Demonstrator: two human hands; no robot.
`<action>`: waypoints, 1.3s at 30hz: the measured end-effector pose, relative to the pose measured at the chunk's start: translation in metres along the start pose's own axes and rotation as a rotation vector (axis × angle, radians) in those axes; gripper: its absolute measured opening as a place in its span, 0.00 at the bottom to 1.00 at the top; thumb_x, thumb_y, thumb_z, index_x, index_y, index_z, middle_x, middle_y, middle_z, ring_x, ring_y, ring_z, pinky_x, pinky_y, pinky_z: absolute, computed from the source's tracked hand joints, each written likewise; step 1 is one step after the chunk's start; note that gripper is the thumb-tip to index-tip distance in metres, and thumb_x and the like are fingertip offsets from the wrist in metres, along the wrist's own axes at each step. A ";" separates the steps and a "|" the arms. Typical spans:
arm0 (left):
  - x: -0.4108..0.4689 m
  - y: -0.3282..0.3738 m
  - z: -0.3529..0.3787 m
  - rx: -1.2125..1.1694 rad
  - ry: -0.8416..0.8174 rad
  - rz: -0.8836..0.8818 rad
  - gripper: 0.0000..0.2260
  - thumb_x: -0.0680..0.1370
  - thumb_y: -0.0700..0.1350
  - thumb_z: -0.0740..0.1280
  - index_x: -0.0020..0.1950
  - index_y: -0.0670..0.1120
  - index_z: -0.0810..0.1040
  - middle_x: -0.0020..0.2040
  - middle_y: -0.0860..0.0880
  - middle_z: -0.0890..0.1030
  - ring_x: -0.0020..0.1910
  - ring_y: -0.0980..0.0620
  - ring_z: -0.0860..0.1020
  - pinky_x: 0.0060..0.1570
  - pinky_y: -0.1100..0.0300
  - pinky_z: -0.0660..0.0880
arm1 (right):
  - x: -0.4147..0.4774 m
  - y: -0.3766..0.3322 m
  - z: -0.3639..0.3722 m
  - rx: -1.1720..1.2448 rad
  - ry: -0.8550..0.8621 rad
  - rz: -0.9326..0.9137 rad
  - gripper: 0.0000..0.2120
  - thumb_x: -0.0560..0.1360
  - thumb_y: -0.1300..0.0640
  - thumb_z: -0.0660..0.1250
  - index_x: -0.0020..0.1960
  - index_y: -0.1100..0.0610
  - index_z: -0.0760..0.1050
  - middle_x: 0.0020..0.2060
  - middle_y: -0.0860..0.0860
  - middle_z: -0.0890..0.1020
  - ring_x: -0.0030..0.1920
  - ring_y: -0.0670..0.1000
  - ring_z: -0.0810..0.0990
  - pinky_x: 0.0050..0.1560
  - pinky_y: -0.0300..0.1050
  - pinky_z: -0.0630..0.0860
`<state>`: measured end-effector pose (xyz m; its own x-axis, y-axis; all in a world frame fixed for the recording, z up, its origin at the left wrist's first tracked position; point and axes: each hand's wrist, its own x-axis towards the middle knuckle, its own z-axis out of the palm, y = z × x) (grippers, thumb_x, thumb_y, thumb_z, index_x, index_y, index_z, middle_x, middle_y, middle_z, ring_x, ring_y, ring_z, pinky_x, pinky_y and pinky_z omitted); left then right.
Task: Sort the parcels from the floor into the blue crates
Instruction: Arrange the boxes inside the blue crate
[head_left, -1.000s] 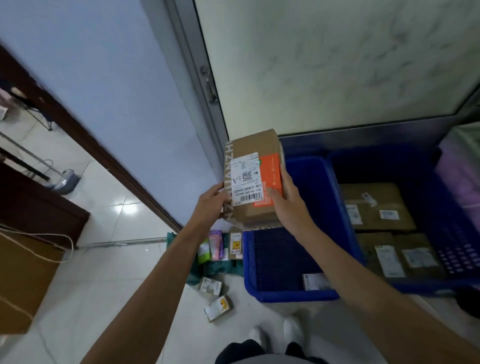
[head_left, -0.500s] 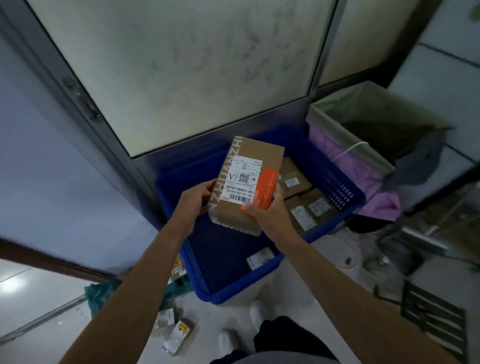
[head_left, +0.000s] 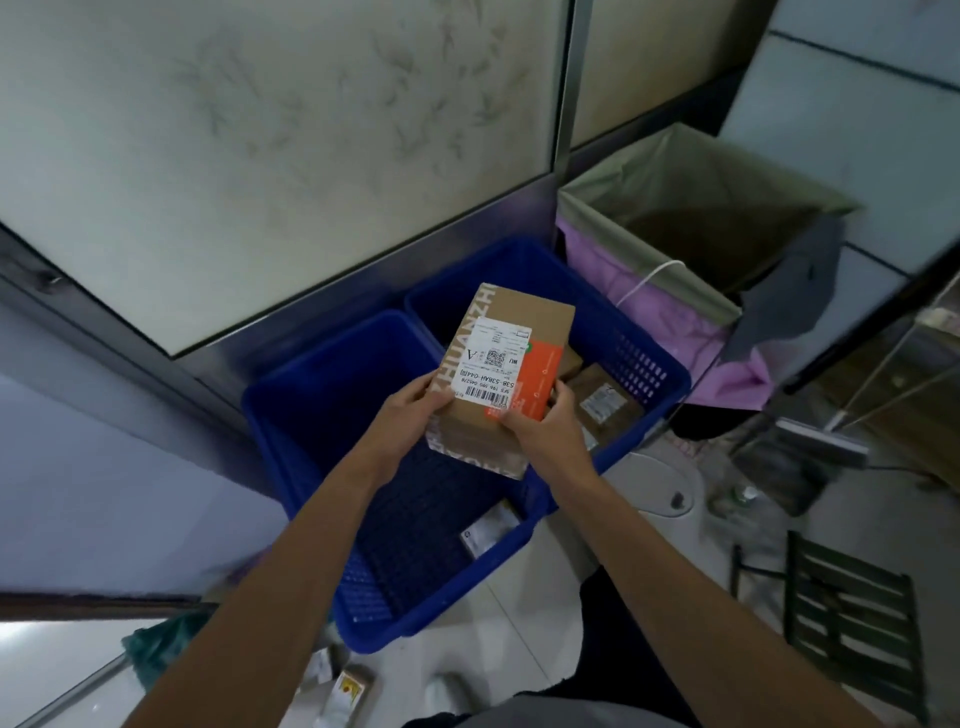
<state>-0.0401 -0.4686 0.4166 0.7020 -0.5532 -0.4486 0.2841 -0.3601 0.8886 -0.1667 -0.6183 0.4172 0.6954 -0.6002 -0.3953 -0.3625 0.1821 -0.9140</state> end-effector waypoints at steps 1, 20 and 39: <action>0.012 0.002 0.010 0.026 0.002 -0.017 0.18 0.79 0.51 0.68 0.70 0.54 0.76 0.60 0.55 0.83 0.58 0.54 0.82 0.64 0.48 0.76 | 0.016 0.002 -0.011 0.007 -0.012 0.023 0.38 0.72 0.56 0.77 0.75 0.52 0.59 0.56 0.43 0.78 0.58 0.48 0.78 0.62 0.53 0.78; 0.227 0.014 0.185 -0.002 0.141 -0.445 0.18 0.82 0.47 0.63 0.71 0.62 0.69 0.53 0.64 0.75 0.51 0.64 0.74 0.56 0.52 0.74 | 0.297 0.032 -0.168 -0.379 -0.288 0.258 0.30 0.70 0.58 0.76 0.67 0.49 0.64 0.53 0.45 0.79 0.54 0.48 0.79 0.57 0.53 0.79; 0.321 -0.154 0.174 0.401 0.074 -0.470 0.22 0.80 0.37 0.59 0.74 0.49 0.71 0.66 0.49 0.77 0.53 0.54 0.77 0.49 0.62 0.75 | 0.306 0.180 -0.109 -0.265 -0.303 0.937 0.10 0.79 0.54 0.65 0.58 0.54 0.74 0.53 0.52 0.78 0.60 0.55 0.78 0.58 0.49 0.78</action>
<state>0.0279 -0.7211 0.1191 0.6086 -0.2190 -0.7626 0.3165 -0.8144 0.4865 -0.0873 -0.8541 0.1416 0.1760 -0.0755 -0.9815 -0.9420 0.2766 -0.1902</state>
